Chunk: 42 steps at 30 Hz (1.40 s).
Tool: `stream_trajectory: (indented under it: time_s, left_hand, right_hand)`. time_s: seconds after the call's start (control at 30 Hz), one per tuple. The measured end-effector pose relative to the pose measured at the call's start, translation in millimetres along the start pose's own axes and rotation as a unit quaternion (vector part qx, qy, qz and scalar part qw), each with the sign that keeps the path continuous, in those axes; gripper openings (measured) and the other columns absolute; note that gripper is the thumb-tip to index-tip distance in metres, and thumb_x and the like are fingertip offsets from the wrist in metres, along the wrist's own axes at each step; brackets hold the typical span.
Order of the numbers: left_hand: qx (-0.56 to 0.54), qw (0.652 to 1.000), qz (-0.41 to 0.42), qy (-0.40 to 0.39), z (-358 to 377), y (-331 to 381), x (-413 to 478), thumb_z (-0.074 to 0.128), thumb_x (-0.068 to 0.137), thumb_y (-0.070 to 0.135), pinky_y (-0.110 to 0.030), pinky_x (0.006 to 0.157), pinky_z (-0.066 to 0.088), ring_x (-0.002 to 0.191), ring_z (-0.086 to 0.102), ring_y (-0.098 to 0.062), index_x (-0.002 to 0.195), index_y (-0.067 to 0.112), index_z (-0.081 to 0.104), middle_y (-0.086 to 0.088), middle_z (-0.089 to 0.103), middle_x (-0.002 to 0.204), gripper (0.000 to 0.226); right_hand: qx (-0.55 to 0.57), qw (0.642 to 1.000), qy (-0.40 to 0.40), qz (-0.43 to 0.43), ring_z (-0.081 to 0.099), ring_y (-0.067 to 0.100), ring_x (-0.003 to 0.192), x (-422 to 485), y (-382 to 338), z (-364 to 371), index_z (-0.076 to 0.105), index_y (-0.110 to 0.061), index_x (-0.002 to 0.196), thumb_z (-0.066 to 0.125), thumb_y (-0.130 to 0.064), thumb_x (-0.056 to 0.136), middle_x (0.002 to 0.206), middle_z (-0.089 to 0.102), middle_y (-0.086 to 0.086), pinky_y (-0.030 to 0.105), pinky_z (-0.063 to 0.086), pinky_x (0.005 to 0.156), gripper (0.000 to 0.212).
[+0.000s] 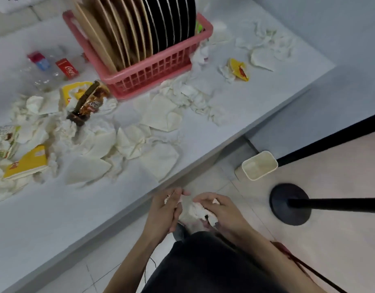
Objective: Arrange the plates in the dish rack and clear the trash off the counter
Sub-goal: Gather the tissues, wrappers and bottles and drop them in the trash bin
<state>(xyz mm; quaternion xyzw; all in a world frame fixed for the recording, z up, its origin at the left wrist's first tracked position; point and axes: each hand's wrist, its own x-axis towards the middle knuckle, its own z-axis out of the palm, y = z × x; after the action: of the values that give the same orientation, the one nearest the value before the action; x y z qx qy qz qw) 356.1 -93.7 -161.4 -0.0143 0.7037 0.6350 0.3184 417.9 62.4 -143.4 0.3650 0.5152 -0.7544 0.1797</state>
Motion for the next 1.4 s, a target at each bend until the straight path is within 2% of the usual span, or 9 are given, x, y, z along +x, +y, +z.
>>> stream_trajectory:
  time_s: [0.17,0.37,0.5,0.63,0.73,0.83,1.0,1.23,1.4]
  left_hand:
    - [0.015,0.997,-0.042,-0.068,95.2,15.3,30.0,0.046,0.096,0.052,-0.017,0.040,0.018,0.038,0.021,-0.013,0.061,0.014,0.049,-0.005,0.028,0.048,0.052]
    - [0.030,0.986,-0.096,-0.129,206.7,26.5,61.6,0.034,0.105,0.044,-0.023,0.043,0.011,0.046,0.017,-0.011,0.059,0.018,0.032,0.002,0.026,0.052,0.053]
    - [0.032,0.984,-0.098,-0.145,258.3,24.1,75.0,0.041,0.105,0.032,-0.027,0.048,0.010,0.049,0.019,-0.009,0.071,0.018,0.043,0.003,0.028,0.058,0.037]
    - [0.013,0.989,-0.076,-0.127,291.0,20.3,88.9,0.043,0.106,0.030,-0.020,0.043,0.015,0.047,0.022,-0.007,0.080,0.013,0.046,0.003,0.030,0.059,0.032]
    - [-0.001,0.988,-0.066,-0.139,306.2,15.1,99.0,0.043,0.106,0.028,-0.017,0.040,0.016,0.046,0.025,-0.006,0.077,0.012,0.046,0.003,0.037,0.061,0.033]
    - [0.028,0.986,-0.059,-0.153,319.1,1.8,119.0,0.043,0.106,0.027,-0.018,0.036,0.019,0.045,0.038,-0.009,0.080,0.008,0.049,0.000,0.045,0.062,0.033]
    - [0.059,0.984,-0.047,-0.164,341.1,-47.5,178.1,0.050,0.103,0.034,-0.019,0.033,0.018,0.032,0.027,-0.009,0.065,0.013,0.044,-0.003,0.036,0.050,0.044]
    - [0.133,0.971,-0.028,-0.197,368.0,-172.0,281.6,0.056,0.101,0.027,-0.015,0.039,0.017,0.041,0.022,-0.004,0.057,0.022,0.031,0.009,0.027,0.050,0.051]
    - [0.188,0.955,-0.025,-0.229,386.7,-290.3,367.9,0.055,0.099,0.023,-0.016,0.040,0.022,0.040,0.023,-0.006,0.051,0.021,0.030,0.009,0.026,0.046,0.054]
  right_hand:
    - [0.031,0.996,0.067,-0.048,0.046,0.014,0.058,-11.8,-9.3,-86.5,0.069,0.002,0.089,0.069,-0.017,0.090,0.066,0.055,0.004,0.024,0.036,0.050,0.019]
    - [0.121,0.984,0.100,-0.086,0.035,0.017,0.046,-23.9,-10.4,-188.8,0.048,-0.006,0.071,0.064,-0.014,0.094,0.056,0.042,0.010,0.025,0.031,0.044,0.029]
    - [0.120,0.984,0.100,-0.090,0.055,0.023,0.045,-22.6,-9.4,-239.0,0.053,0.000,0.091,0.056,-0.014,0.099,0.072,0.063,0.020,0.026,0.041,0.041,0.016]
    - [0.122,0.980,0.137,-0.080,0.034,0.013,0.034,-17.1,-6.3,-268.8,0.063,-0.001,0.109,0.055,-0.012,0.099,0.058,0.056,0.010,0.019,0.024,0.037,0.017]
    - [0.125,0.976,0.162,-0.071,0.023,0.011,0.036,-7.8,-4.0,-285.2,0.067,0.000,0.087,0.056,-0.028,0.100,0.050,0.037,0.002,0.021,0.018,0.040,0.033]
    - [0.154,0.968,0.192,-0.051,0.018,0.013,0.040,15.1,1.0,-302.9,0.044,-0.012,0.054,0.045,-0.049,0.100,0.048,0.026,0.001,0.022,0.015,0.043,0.059]
    - [0.158,0.957,0.241,-0.034,0.020,0.014,0.039,81.9,32.4,-334.9,0.029,-0.021,0.048,0.031,-0.045,0.104,0.044,0.028,-0.001,0.021,0.016,0.040,0.062]
    - [0.057,0.928,0.331,-0.162,0.033,0.007,0.042,205.0,123.2,-387.2,0.057,-0.015,0.068,0.046,-0.026,0.103,0.049,0.041,-0.008,0.019,0.028,0.042,0.038]
    - [0.016,0.917,0.373,-0.143,0.029,0.011,0.044,317.9,196.2,-441.0,0.036,-0.017,0.053,0.053,-0.028,0.097,0.049,0.036,-0.002,0.027,0.025,0.050,0.048]
